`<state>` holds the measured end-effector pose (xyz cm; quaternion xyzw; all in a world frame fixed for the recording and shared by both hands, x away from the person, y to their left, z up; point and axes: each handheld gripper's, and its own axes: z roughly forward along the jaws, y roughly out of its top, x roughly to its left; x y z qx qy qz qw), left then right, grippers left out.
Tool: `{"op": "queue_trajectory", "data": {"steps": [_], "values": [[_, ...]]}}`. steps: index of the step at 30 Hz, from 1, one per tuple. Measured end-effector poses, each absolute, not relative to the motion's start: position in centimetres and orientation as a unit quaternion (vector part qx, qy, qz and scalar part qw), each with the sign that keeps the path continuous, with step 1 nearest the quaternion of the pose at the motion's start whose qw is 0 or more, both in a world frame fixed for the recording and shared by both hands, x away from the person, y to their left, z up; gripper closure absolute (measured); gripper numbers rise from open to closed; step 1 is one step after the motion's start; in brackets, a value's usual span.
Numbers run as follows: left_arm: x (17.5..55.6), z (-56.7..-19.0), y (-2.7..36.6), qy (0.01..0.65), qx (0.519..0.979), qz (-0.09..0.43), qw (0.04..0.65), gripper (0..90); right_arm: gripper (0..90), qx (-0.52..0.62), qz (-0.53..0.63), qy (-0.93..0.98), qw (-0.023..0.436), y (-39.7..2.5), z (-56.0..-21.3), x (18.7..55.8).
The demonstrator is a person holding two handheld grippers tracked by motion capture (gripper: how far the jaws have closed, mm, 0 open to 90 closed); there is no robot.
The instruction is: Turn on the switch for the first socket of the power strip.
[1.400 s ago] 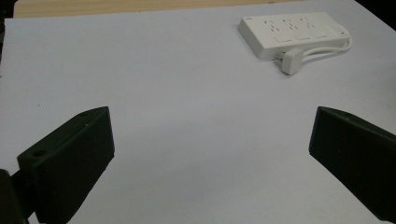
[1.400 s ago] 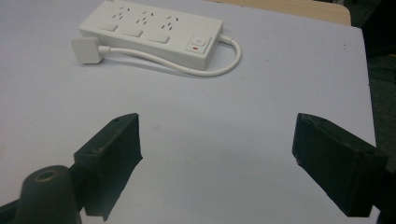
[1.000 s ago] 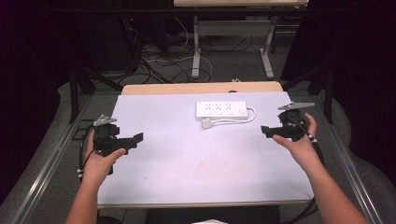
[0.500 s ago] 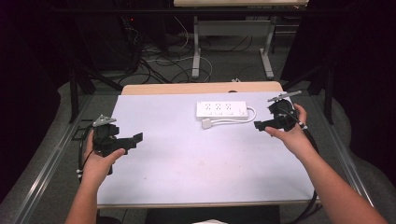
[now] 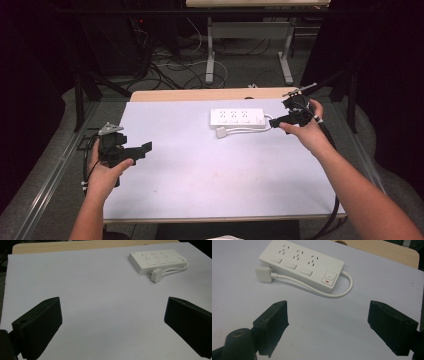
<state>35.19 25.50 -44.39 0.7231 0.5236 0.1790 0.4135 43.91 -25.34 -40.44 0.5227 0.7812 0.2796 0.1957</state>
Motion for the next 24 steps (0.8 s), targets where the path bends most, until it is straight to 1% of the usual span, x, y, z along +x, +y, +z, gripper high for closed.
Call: {"op": "queue_trajectory", "data": {"steps": [4, 8, 12, 14, 20, 24], "values": [[35.2, -44.5, 25.5, 0.524, 0.721, 0.182, 0.416, 1.4, 16.0, 0.525, 0.274, 0.781, 0.198, -24.8, -39.9, 44.7], [35.2, -44.5, 25.4, 0.524, 0.721, 0.181, 0.416, 1.9, 16.0, 0.528, 0.269, 0.783, 0.19, -24.0, -39.7, 45.4], [35.2, -44.5, 25.6, 0.522, 0.725, 0.183, 0.412, 2.0, 16.0, 0.529, 0.266, 0.783, 0.192, -23.3, -39.6, 46.3], [35.2, -44.5, 25.6, 0.526, 0.718, 0.182, 0.417, 2.0, 16.0, 0.533, 0.268, 0.78, 0.189, -22.9, -39.6, 46.7], [35.2, -44.4, 25.8, 0.528, 0.721, 0.177, 0.412, 2.0, 16.0, 0.535, 0.261, 0.782, 0.185, -22.1, -39.7, 47.9], [35.2, -44.4, 25.8, 0.529, 0.716, 0.183, 0.417, 2.0, 16.2, 0.542, 0.267, 0.777, 0.179, -21.4, -39.8, 48.6]]}}
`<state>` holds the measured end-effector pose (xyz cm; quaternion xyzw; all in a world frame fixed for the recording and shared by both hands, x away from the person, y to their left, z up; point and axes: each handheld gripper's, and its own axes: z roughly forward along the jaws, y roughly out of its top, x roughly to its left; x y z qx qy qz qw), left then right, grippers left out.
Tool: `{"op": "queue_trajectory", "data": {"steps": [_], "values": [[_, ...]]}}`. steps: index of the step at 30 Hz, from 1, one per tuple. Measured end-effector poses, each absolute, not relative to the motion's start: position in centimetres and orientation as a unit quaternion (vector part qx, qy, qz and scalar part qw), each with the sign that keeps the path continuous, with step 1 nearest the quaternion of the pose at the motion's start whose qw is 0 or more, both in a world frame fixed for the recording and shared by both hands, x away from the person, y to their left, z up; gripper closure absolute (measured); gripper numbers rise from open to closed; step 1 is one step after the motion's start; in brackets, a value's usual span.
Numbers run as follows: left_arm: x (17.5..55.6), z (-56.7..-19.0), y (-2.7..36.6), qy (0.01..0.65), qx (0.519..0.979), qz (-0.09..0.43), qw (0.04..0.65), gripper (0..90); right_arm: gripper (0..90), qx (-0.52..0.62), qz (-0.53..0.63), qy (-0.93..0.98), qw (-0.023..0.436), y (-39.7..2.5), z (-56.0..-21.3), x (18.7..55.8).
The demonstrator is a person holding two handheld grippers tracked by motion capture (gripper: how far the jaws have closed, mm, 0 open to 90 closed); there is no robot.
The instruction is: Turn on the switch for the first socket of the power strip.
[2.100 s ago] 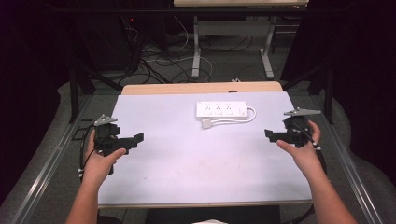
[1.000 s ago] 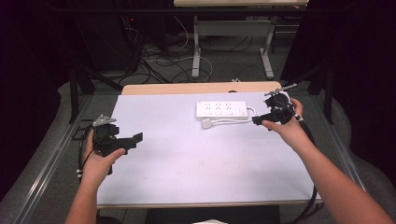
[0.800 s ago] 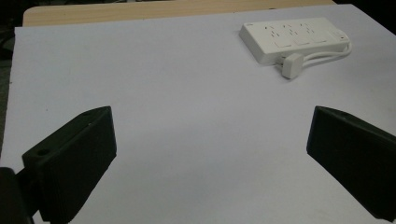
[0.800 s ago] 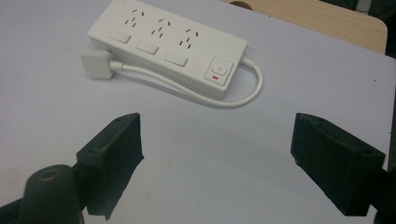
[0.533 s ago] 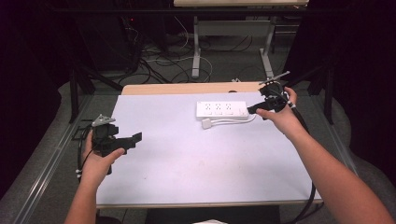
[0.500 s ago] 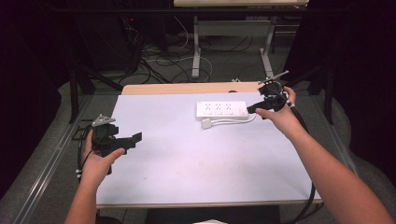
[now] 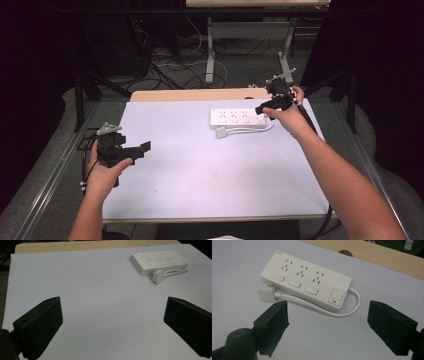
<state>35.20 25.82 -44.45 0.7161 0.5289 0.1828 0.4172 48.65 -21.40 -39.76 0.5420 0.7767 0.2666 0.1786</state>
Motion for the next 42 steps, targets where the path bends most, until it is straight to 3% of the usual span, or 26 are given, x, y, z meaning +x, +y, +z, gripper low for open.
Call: {"op": "queue_trajectory", "data": {"steps": [30, 42], "values": [[35.2, -44.3, 26.3, 0.527, 0.719, 0.187, 0.412, 2.0, 24.3, 0.579, 0.238, 0.762, 0.165, -19.6, -42.7, 52.7], [35.3, -44.4, 26.4, 0.529, 0.717, 0.19, 0.412, 2.0, 39.6, 0.592, 0.237, 0.751, 0.169, -19.5, -43.8, 53.9]]}}
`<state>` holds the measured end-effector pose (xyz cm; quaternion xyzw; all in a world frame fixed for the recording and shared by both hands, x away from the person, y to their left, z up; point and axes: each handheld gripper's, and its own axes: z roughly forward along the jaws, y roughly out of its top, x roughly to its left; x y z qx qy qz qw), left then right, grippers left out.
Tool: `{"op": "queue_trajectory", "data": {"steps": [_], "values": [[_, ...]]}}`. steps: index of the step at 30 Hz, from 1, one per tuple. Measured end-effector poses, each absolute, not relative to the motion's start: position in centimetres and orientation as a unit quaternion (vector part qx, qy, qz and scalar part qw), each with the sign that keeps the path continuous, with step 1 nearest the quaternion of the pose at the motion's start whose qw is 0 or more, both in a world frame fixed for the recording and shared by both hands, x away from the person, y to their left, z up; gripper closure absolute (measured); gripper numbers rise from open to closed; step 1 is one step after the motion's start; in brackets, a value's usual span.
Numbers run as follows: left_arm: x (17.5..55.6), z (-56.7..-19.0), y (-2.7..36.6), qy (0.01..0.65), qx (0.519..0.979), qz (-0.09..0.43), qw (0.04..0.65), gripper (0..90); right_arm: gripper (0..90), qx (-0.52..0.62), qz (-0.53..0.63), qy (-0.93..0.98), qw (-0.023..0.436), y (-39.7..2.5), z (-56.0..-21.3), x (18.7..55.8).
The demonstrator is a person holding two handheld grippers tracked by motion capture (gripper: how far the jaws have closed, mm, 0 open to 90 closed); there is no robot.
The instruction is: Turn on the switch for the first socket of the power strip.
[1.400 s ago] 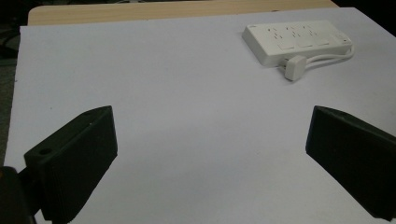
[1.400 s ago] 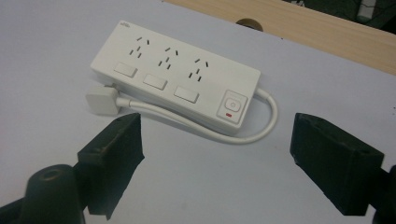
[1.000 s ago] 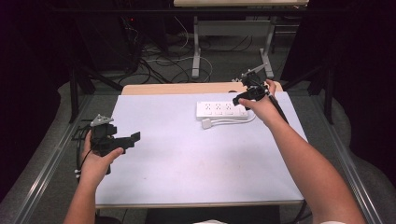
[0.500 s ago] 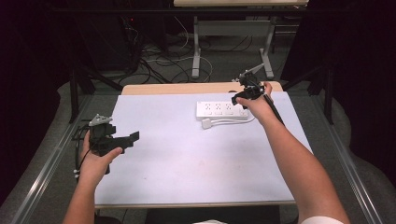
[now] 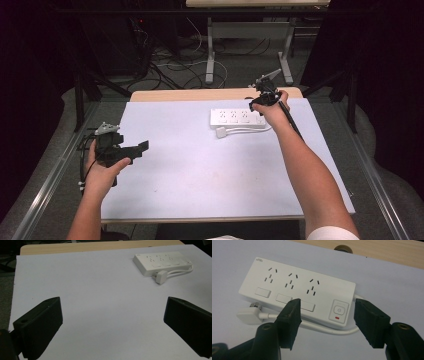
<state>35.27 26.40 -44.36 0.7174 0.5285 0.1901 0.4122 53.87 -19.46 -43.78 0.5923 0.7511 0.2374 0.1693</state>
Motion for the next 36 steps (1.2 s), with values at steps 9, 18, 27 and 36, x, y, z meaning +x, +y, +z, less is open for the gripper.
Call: {"op": "queue_trajectory", "data": {"steps": [9, 18, 27, 36], "values": [[35.3, -44.4, 26.6, 0.531, 0.713, 0.193, 0.414, 2.0, 44.7, 0.6, 0.238, 0.748, 0.158, -19.4, -44.9, 54.7], [35.3, -44.4, 26.8, 0.534, 0.714, 0.191, 0.411, 2.0, 46.4, 0.612, 0.243, 0.738, 0.149, -19.1, -46.1, 55.2], [35.3, -44.4, 26.7, 0.532, 0.715, 0.192, 0.41, 2.0, 49.5, 0.634, 0.271, 0.713, 0.123, -19.2, -47.2, 55.4], [35.3, -44.3, 26.8, 0.532, 0.716, 0.194, 0.409, 2.1, 55.5, 0.63, 0.276, 0.714, 0.132, -18.7, -47.7, 55.4]]}}
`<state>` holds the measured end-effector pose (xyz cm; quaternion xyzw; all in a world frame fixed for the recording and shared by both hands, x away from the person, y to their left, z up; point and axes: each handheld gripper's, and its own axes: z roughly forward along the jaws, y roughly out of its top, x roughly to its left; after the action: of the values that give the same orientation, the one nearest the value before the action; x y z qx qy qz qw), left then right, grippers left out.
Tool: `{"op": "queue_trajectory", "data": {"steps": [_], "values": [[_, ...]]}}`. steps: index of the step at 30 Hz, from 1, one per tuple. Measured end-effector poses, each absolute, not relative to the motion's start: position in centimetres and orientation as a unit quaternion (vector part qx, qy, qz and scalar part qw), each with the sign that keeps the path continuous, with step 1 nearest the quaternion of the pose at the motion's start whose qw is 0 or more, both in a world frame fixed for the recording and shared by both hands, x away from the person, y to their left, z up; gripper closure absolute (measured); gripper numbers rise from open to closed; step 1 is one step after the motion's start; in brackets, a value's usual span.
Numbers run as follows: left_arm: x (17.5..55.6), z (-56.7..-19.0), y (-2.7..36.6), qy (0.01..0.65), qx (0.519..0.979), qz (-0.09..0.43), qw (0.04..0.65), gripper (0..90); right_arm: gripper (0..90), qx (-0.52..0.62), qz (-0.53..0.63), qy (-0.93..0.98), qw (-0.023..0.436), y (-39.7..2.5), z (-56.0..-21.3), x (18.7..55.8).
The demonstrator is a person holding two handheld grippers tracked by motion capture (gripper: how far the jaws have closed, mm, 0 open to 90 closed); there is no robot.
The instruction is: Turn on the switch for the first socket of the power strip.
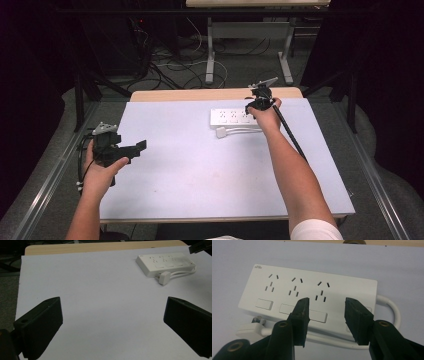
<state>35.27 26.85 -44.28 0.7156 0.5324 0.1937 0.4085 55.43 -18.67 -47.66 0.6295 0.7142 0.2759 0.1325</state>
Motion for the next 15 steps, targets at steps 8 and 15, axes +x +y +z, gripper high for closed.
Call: {"op": "queue_trajectory", "data": {"steps": [8, 15], "values": [[35.26, -44.29, 26.86, 0.532, 0.716, 0.193, 0.408, 2.2, 63.2, 0.626, 0.283, 0.713, 0.14, -18.35, -48.1, 55.28], [35.25, -44.28, 26.88, 0.532, 0.714, 0.195, 0.411, 2.2, 70.0, 0.623, 0.286, 0.714, 0.143, -18.05, -48.51, 55.39]]}}
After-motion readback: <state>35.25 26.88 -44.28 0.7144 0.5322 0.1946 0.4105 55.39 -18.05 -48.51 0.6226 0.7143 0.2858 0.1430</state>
